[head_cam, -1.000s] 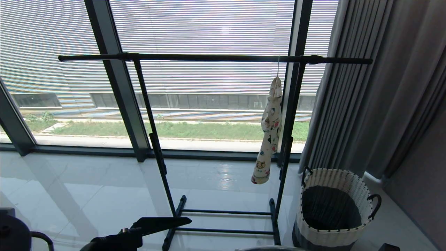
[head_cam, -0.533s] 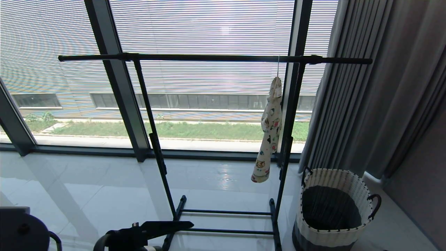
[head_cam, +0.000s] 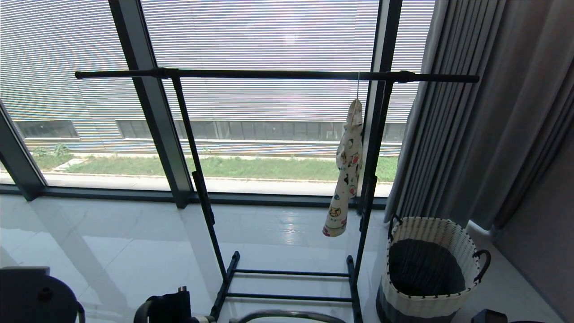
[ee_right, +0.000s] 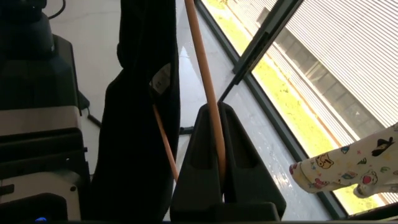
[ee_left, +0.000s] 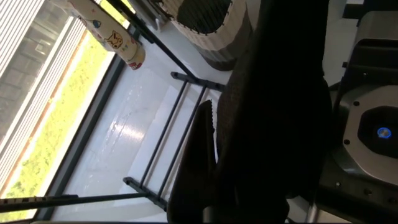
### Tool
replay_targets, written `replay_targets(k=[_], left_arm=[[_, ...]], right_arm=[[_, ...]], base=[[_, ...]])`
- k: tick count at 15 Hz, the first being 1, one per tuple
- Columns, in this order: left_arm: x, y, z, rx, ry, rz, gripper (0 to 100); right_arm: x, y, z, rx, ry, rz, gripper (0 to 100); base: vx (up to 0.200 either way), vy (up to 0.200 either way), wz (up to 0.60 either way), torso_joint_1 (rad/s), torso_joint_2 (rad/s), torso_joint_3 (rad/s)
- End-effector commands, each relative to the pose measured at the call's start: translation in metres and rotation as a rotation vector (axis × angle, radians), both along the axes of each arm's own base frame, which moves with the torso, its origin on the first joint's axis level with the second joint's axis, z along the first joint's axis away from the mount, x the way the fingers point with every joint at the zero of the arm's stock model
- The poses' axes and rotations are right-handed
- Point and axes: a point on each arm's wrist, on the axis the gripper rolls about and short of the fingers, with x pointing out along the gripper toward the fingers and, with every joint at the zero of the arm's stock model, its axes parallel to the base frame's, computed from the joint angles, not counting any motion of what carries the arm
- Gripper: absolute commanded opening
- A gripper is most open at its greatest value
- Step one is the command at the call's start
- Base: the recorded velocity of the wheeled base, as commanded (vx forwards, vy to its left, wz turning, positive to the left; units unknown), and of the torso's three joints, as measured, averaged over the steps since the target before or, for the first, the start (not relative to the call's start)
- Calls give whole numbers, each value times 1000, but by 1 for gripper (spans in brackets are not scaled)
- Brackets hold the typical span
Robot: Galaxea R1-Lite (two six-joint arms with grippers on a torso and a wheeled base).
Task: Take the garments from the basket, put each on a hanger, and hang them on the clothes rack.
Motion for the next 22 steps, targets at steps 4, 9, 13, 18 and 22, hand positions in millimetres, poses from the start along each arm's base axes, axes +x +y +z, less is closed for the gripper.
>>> replay_targets(k=[4,9,13,18,22], left_arm=[[15,10,-6,11,-10,119,0],[21,35,-29,143,-126,325,0],[35,31,-9,14,-105,457,0],[45,26,24,-93,-180,560,0],[46,25,30,-109,-196,555,0]], right_arm=[[0,-2,-4,-15,7,-20,100],[3,-9,-19,-66,66,-56,100],[13,12,-39,-131,205,-104,100],[62,91,-36,22,344,-350,100],[93,142,-32,185,363,-551,100]], base=[[0,0,0,0,0,0],[0,0,0,0,0,0],[0,0,0,0,0,0],[0,0,0,0,0,0],[0,0,0,0,0,0]])
